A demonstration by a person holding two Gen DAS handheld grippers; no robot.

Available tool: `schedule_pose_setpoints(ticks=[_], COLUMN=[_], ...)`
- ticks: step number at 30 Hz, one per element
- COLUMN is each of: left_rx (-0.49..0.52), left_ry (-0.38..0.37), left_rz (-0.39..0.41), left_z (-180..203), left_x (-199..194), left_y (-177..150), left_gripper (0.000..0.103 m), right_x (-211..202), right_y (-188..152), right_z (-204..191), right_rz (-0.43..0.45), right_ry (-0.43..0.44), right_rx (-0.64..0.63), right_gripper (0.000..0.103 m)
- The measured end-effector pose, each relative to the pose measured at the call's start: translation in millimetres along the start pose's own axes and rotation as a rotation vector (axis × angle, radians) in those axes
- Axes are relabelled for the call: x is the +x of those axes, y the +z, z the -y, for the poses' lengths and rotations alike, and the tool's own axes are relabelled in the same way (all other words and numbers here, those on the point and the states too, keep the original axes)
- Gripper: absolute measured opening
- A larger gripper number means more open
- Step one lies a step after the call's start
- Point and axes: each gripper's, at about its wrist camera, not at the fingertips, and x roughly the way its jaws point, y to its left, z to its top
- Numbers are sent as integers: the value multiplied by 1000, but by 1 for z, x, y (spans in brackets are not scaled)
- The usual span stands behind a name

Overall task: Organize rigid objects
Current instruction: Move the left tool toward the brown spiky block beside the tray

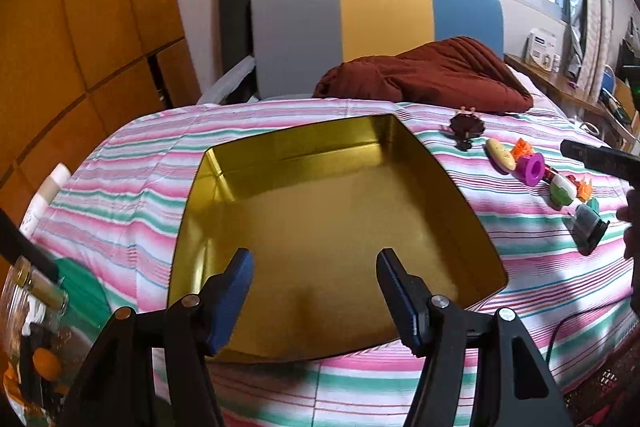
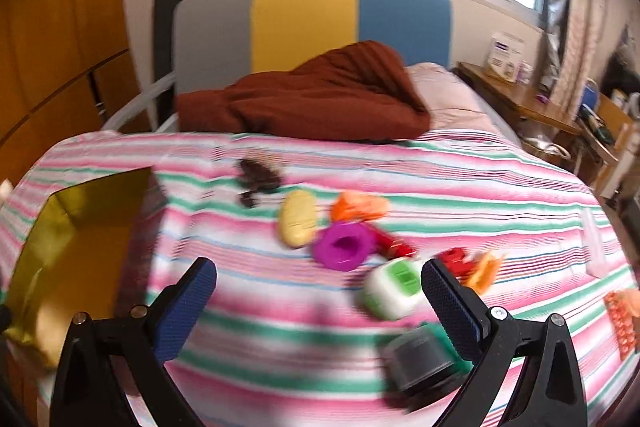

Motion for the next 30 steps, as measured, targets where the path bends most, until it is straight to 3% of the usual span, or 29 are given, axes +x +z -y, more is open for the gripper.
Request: schedule_pose_setpoints(ticks=[8,18,23,30], left_rx=[49,113,140,101], left_ry=[-87,-278,-402,-425], left_rz=[-17,-80,-158,-248], left_z=[24,77,123,171], left_x=[6,31,59,134], left_y=[12,60,95,148], left_gripper=[65,69,69,69], right_x=[23,27,21,19], right_y=[1,-3,-1,2], right_z=[72,123,128,126], right_rz=[14,12,38,42], right_ry=[-37,65,63,91], right_rx=[128,426,449,430], right_gripper=[103,103,103,103])
